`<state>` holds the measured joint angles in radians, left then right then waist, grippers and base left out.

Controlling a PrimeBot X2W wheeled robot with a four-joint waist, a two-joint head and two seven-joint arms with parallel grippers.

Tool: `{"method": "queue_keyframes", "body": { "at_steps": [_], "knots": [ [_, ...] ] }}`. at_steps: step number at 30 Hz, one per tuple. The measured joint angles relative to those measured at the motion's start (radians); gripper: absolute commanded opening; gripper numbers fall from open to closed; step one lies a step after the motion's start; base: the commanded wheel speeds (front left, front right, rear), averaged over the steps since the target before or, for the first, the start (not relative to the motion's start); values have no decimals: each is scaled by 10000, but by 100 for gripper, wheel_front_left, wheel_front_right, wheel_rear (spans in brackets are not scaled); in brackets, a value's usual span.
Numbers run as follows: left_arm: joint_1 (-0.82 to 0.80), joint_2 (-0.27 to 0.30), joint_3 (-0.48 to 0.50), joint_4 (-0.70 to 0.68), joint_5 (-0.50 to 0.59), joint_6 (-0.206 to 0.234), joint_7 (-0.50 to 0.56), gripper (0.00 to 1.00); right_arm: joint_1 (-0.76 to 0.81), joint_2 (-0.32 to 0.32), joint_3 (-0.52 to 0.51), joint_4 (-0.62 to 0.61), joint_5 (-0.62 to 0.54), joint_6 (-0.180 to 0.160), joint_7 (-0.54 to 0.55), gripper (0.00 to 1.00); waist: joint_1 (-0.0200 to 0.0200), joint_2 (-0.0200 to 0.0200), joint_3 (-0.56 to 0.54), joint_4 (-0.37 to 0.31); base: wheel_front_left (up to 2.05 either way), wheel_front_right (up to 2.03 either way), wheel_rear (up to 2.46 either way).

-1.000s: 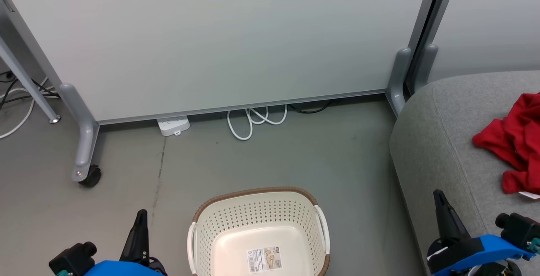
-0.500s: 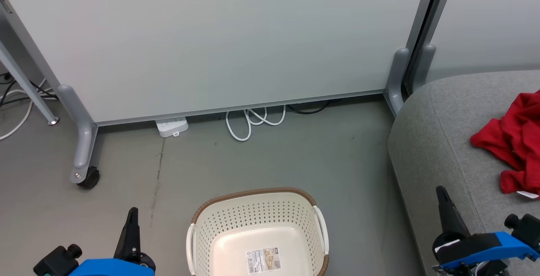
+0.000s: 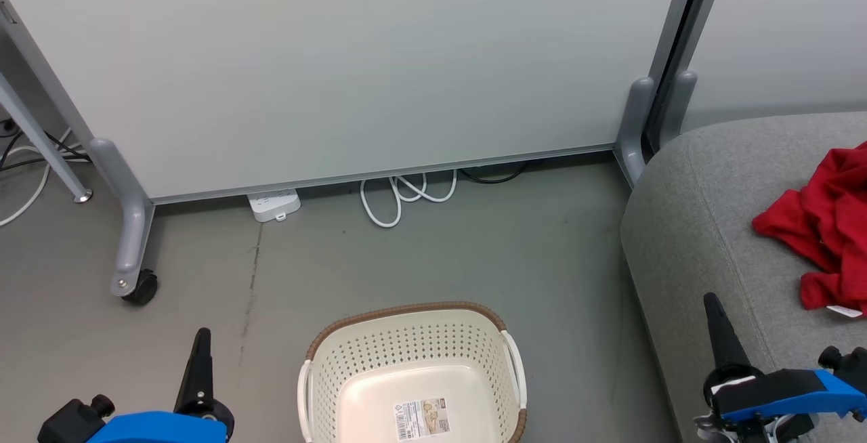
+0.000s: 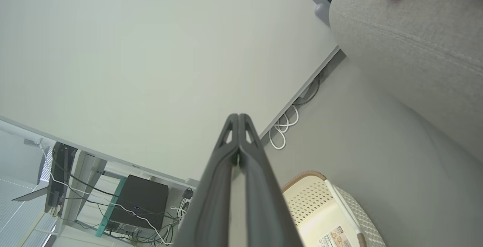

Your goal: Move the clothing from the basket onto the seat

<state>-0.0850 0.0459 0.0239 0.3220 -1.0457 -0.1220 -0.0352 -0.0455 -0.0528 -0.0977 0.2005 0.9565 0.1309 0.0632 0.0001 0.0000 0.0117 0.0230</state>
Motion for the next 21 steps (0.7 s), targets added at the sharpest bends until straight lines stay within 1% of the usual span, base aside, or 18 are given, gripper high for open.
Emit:
{"method": "queue_keyframes", "body": {
  "at_steps": [21],
  "knots": [
    [-70, 4, 330, -280, -2057, -29, 535, 0, -174, 4, -58, 163, 2383, 0, 194, 0, 0, 0, -26, -70, 0, 0, 0]
  ]
}}
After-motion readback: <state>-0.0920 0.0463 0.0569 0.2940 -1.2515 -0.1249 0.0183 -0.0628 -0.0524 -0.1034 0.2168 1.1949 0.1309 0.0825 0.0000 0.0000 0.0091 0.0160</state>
